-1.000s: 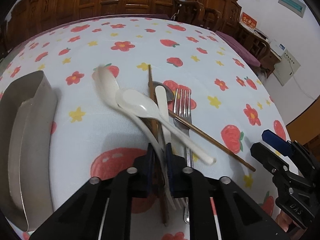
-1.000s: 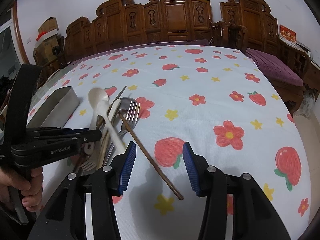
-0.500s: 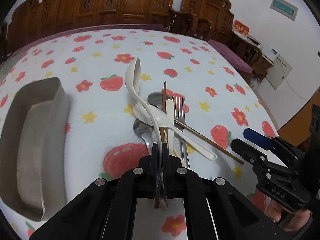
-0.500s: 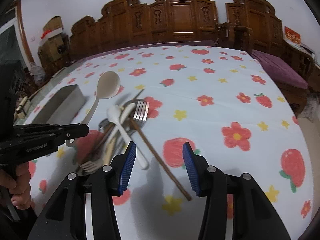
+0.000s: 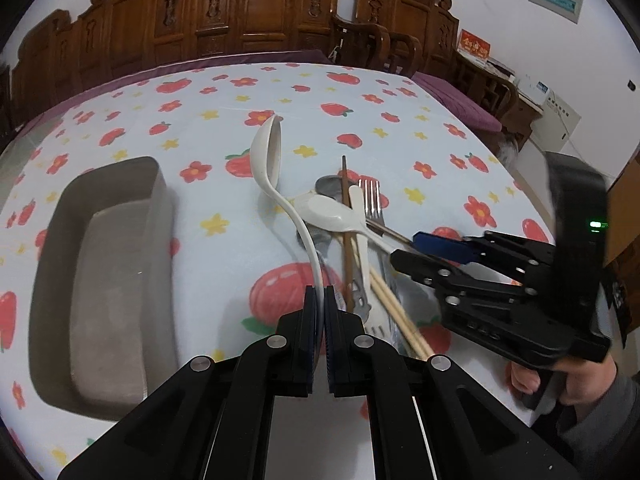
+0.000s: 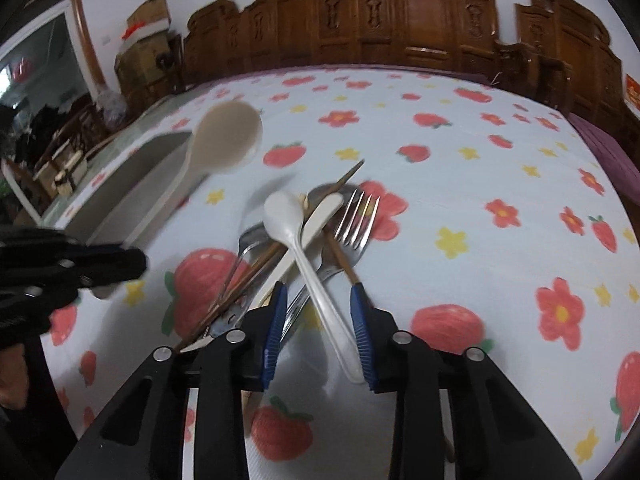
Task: Organize utensils
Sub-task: 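Carry the white spoon with the left gripper and lower it into the grey tray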
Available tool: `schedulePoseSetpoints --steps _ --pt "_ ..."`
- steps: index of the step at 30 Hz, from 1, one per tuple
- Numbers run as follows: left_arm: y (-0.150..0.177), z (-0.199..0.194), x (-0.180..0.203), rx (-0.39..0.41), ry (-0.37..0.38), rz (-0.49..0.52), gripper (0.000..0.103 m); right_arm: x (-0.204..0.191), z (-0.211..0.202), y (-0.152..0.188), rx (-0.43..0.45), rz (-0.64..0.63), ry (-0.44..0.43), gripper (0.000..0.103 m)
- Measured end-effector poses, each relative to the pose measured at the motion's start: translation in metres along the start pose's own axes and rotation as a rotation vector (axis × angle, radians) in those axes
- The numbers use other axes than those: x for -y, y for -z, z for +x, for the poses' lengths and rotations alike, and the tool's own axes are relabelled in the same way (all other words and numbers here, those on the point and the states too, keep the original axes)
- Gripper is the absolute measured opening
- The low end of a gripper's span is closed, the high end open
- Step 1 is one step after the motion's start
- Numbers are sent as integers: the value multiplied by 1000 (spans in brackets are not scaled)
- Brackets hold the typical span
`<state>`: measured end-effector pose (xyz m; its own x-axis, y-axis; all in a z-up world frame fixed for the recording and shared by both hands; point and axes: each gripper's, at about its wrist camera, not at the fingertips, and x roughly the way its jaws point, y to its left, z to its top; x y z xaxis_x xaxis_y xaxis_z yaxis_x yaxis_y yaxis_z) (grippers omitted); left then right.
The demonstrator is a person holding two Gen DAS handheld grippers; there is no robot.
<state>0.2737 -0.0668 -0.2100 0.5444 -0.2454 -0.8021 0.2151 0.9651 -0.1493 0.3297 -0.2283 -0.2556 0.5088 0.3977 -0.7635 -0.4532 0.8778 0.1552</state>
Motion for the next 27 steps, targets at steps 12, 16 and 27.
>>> schedulePoseSetpoints --steps 12,16,27 --pt "4 -32 -6 -3 -43 45 3 -7 13 -2 -57 -18 -18 23" --pt "2 -39 -10 -2 -47 56 3 0 10 -3 -53 11 -20 22" --pt "2 -45 -23 13 -33 66 3 6 7 -2 -73 21 -7 22"
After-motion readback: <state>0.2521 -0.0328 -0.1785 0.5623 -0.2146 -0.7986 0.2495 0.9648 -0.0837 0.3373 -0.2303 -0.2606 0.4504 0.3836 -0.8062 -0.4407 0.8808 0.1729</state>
